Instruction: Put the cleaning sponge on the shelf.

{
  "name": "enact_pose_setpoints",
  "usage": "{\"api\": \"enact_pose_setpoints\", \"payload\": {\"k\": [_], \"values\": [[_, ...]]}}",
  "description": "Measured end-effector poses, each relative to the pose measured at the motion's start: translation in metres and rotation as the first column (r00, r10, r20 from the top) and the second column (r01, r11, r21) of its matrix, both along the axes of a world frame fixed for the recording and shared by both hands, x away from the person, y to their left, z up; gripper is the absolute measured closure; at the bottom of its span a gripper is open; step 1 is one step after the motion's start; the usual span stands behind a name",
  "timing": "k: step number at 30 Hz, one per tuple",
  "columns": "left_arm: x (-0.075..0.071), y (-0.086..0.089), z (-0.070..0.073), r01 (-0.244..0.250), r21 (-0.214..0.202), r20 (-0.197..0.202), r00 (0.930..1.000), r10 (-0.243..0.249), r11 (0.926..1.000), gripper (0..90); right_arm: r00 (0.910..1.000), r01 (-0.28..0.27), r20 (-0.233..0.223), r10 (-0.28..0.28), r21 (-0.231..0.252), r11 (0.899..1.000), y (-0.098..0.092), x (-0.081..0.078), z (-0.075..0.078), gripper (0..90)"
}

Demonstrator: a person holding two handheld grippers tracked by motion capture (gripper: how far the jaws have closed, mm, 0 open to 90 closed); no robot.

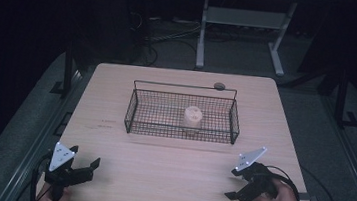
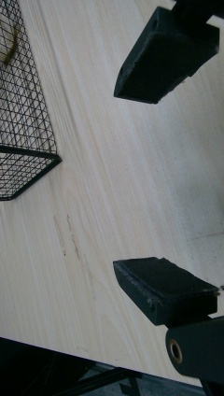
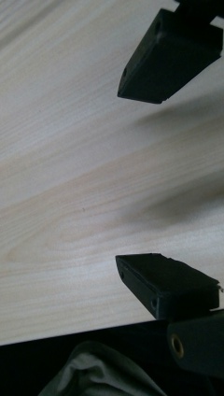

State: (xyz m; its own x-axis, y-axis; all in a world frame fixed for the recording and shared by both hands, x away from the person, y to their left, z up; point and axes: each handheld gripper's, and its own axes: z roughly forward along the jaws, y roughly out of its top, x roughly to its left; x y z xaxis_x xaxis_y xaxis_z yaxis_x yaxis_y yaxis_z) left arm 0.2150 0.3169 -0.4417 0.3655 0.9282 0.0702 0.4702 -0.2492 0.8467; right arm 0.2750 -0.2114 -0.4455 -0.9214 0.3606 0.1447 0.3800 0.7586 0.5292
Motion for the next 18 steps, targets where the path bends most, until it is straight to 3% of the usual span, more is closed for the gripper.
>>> {"api": "enact_pose_setpoints", "payload": {"k": [12, 18], "values": [[0.0, 0.002, -0.001, -0.003, -0.001, -0.004, 1.0, 0.003, 1.0, 13.8, 0.9992, 0.039, 0.001, -0.039, 0.057, 0.998, -0.009, -0.014, -0.008, 14.5], [0.002, -0.003, -0.001, 0.012, -0.003, -0.007, 0.9999, -0.012, 0.9999, 13.8, 0.9978, 0.06, 0.023, -0.062, 0.058, 0.997, -0.011, -0.019, -0.01, 14.5]]}}
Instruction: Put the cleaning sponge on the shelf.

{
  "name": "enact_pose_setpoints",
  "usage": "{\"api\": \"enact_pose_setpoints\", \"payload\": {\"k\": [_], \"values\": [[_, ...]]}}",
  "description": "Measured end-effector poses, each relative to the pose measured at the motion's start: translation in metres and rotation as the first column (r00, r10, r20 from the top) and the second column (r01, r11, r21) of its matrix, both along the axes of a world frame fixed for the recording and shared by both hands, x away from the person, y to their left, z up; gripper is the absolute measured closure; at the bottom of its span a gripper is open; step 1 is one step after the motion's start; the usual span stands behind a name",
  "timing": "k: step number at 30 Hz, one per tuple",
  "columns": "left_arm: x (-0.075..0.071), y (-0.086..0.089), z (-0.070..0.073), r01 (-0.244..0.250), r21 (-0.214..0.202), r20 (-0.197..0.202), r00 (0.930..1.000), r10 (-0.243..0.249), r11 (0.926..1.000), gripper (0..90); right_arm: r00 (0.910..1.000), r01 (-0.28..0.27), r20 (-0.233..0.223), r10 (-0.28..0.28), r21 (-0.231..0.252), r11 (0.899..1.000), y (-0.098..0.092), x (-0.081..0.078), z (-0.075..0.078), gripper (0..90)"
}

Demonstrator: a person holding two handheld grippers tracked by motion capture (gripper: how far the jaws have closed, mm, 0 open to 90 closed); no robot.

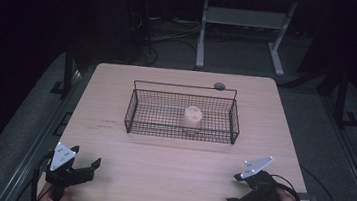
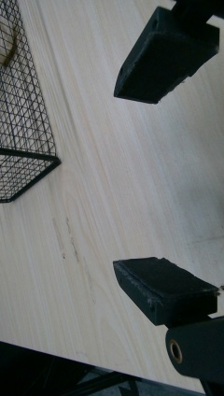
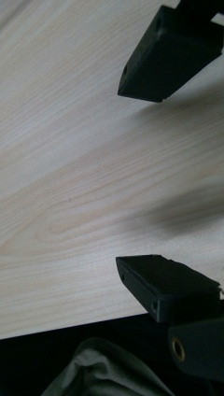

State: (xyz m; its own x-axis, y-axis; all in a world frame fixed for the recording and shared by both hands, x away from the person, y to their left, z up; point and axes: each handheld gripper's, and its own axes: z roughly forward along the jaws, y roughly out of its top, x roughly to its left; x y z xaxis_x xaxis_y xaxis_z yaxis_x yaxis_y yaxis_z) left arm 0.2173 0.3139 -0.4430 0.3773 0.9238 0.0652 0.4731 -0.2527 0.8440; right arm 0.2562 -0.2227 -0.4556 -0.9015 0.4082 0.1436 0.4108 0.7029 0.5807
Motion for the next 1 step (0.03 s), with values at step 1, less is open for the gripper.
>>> {"api": "enact_pose_setpoints", "payload": {"k": [1], "values": [[0.0, 0.0, 0.0, 0.0, 0.0, 0.0, 1.0, 0.0, 1.0, 13.8, 1.0, 0.0, 0.0, 0.0, 0.0, 1.0, 0.0, 0.0, 0.0, 14.5]]}}
